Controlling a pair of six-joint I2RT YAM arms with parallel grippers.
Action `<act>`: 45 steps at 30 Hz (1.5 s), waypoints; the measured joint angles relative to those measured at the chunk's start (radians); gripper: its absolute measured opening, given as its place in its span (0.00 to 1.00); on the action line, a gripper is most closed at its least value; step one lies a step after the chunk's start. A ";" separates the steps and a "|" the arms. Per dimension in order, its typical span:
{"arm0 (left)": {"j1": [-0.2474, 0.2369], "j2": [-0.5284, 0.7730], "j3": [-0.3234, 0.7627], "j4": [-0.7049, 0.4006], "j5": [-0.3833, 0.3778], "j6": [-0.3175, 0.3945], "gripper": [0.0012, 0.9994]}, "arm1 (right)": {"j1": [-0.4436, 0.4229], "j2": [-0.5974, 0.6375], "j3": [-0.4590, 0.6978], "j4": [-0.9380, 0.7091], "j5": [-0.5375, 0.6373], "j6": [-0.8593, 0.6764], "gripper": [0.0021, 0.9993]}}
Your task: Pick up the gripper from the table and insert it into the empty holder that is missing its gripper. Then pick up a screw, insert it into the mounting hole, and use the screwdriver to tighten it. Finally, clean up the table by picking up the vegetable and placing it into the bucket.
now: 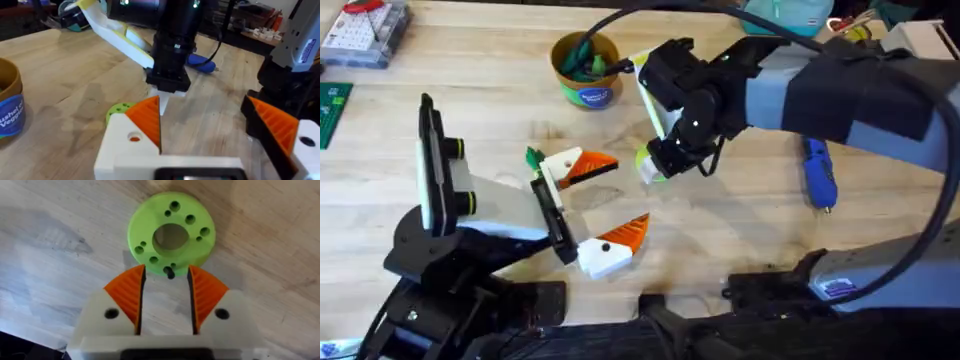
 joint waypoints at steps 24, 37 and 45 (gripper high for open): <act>0.000 0.000 0.000 0.000 0.000 0.000 0.99 | 0.000 0.003 -0.015 0.012 0.003 0.011 0.00; 0.000 0.000 0.000 0.000 0.000 0.000 0.99 | -0.031 -0.005 0.034 -0.091 0.037 0.010 0.00; 0.000 0.000 0.000 0.000 0.000 0.000 0.99 | -0.035 -0.061 0.246 -0.261 0.029 0.010 0.00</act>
